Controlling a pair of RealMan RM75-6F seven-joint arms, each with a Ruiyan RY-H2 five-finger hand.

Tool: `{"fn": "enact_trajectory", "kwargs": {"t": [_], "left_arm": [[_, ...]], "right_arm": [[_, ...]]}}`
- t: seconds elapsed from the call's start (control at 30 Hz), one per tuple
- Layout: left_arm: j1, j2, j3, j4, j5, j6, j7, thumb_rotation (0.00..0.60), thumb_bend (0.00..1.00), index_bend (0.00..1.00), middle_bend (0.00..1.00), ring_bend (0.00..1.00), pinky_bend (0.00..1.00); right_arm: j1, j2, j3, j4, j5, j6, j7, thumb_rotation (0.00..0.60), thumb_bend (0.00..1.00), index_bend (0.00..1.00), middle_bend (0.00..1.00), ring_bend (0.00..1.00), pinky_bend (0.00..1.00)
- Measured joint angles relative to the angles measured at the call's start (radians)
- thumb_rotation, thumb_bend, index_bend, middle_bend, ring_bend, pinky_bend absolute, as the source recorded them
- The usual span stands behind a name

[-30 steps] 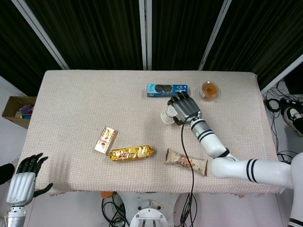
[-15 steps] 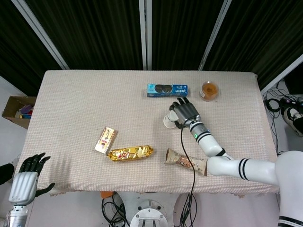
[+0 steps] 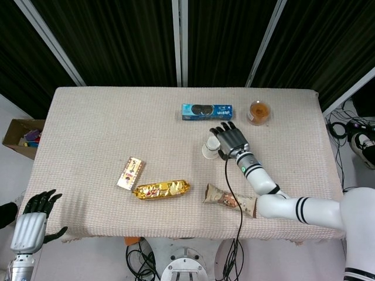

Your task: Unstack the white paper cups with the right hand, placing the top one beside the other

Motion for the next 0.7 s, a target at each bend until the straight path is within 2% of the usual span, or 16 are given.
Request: {"fn": "enact_trajectory", "kwargs": {"t": [0.2,0.33,0.5,0.7], "left_arm": [[-0.004,0.005,-0.005,0.000,0.006,0.004,-0.002,0.600,0.13,0.19,0.10,0.09,0.13],[-0.009,0.007,-0.008,0.001,0.010,0.006,-0.005,0.600,0.13,0.19,0.10,0.09,0.13],[-0.013,0.008,-0.012,-0.003,0.017,0.011,-0.004,0.600,0.13,0.19,0.10,0.09,0.13],[-0.019,0.017,-0.020,-0.024,0.028,0.022,0.009,0.600,0.13,0.19,0.10,0.09,0.13]], "right_arm": [[-0.043,0.089,0.003,-0.112,-0.060,0.071,0.018,0.600,0.40,0.05,0.13,0.00,0.00],[-0.119,0.185,-0.008,-0.222,-0.155,0.170,0.050,0.600,0.40,0.04,0.12,0.00,0.00],[-0.285,0.294,-0.063,-0.314,-0.347,0.328,0.135,0.600,0.39,0.02,0.07,0.00,0.00],[-0.547,0.353,-0.167,-0.324,-0.630,0.577,0.307,0.600,0.39,0.00,0.00,0.00,0.00]]}}
